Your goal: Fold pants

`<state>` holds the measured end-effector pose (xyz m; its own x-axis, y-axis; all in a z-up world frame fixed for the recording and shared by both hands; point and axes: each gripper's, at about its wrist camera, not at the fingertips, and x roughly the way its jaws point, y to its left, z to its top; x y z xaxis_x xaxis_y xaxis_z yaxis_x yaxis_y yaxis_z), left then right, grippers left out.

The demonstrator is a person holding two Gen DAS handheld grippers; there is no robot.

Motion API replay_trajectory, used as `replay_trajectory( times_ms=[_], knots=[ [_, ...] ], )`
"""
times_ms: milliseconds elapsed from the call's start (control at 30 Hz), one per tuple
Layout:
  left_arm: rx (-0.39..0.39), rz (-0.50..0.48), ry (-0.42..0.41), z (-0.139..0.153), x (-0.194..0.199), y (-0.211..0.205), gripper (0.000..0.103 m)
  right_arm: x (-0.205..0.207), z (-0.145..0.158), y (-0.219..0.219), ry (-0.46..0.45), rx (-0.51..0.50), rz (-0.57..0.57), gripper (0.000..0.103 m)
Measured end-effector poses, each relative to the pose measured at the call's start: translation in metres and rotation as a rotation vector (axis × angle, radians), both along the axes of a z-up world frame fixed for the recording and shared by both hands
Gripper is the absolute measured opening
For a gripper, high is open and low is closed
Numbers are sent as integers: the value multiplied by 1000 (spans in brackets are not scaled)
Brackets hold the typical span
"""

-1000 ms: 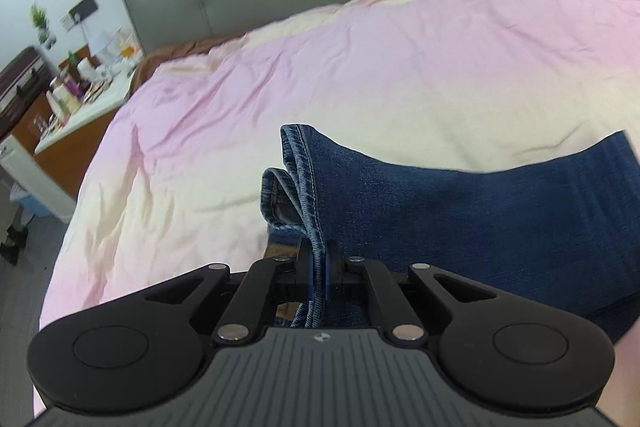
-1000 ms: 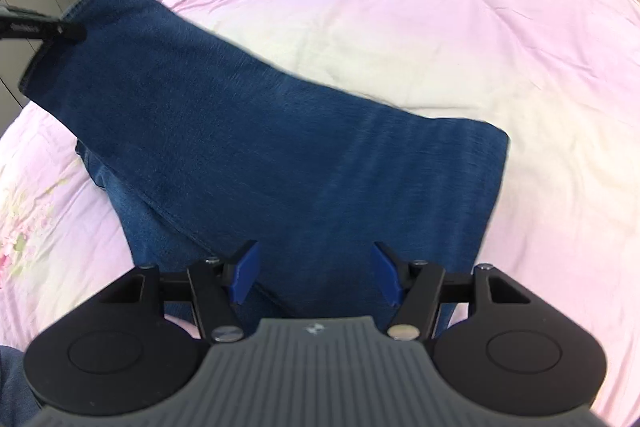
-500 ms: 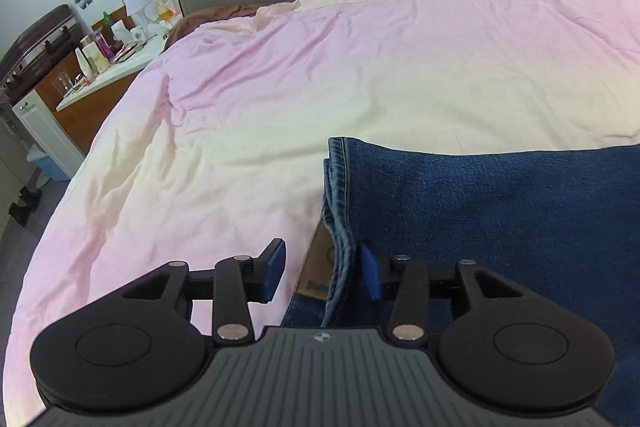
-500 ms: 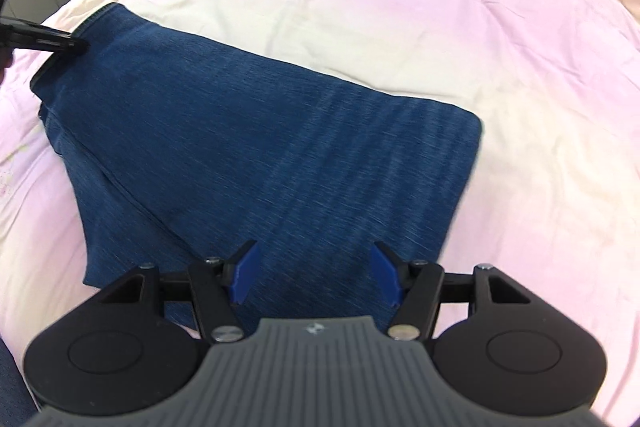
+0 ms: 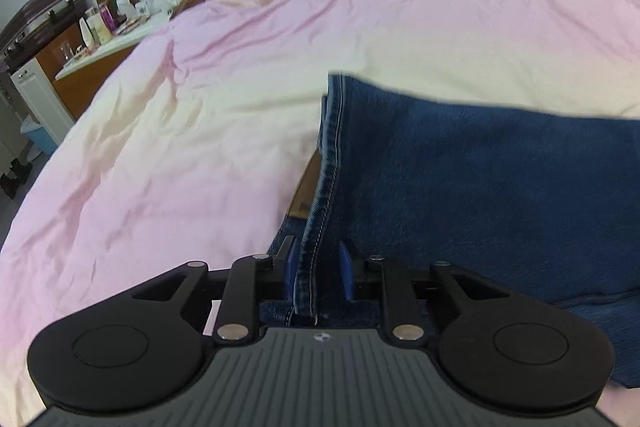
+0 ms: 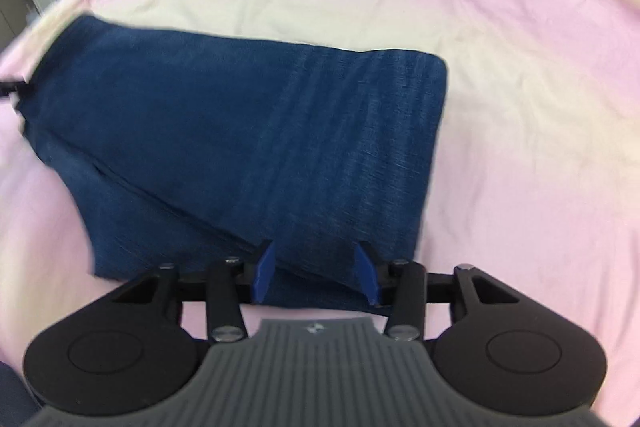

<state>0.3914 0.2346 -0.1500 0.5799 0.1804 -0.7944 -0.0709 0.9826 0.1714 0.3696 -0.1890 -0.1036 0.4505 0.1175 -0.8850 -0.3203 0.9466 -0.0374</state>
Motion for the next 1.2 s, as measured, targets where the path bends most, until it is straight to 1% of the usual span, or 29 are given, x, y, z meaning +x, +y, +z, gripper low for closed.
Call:
replay_trajectory(
  times_ms=[67, 133, 200, 233, 333, 367, 400, 433, 467, 500, 533, 633, 733, 800, 833, 867, 933, 1000, 1033, 1133, 1200],
  knots=[
    [1, 3, 34, -14, 5, 1, 22, -14, -15, 4, -23, -75, 26, 56],
    [30, -2, 45, -23, 7, -1, 21, -24, -33, 8, -41, -153, 44, 57],
    [48, -5, 61, -30, 10, -4, 21, -28, -46, 9, -104, -222, 56, 56],
    [59, -9, 68, -32, 12, -5, 21, -28, -50, 8, -135, -226, 54, 56],
    [76, -22, 88, -34, 15, -6, 21, -20, -50, 1, -182, -203, 22, 46],
    [73, -23, 92, -34, 15, -6, 21, -19, -50, -2, -190, -210, 29, 35],
    [68, -24, 98, -35, 16, -5, 21, -19, -51, -5, -196, -242, 48, 29],
    [61, -23, 103, -36, 17, -3, 21, -20, -53, -9, -184, -263, 73, 23],
    [54, -20, 106, -38, 18, -2, 21, -18, -55, -15, -152, -276, 80, 18],
    [52, -18, 108, -40, 18, -2, 22, -19, -58, -23, -127, -279, 78, 19],
    [60, -15, 107, -41, 18, -3, 22, -21, -60, -30, -121, -273, 87, 19],
    [106, -18, 105, -40, 16, -11, 22, -25, -62, -31, -117, -291, 101, 18],
    [125, -24, 98, -29, 10, -12, 25, -22, -62, -35, -70, -281, 94, 16],
    [162, -13, 86, -19, 7, -9, 26, -22, -54, -42, -35, -275, 86, 16],
    [173, -10, 70, -12, 4, -7, 26, -23, -51, -46, -17, -293, 80, 17],
    [161, -11, 47, -4, 1, -4, 26, -25, -47, -51, -13, -309, 77, 17],
    [94, -7, -8, 16, -2, 3, 26, -29, -33, -62, -27, -285, 80, 17],
    [55, 0, -47, 31, 2, 3, 26, -25, -19, -66, -41, -255, 73, 17],
    [38, 0, -62, 35, 7, 1, 26, -19, -12, -66, -51, -219, 75, 17],
    [10, 5, -71, 36, 28, -14, 26, 7, 5, -59, -108, -128, 43, 17],
    [2, 1, -90, 32, 41, -25, 26, 28, 12, -51, -131, -40, 17, 17]
  ],
)
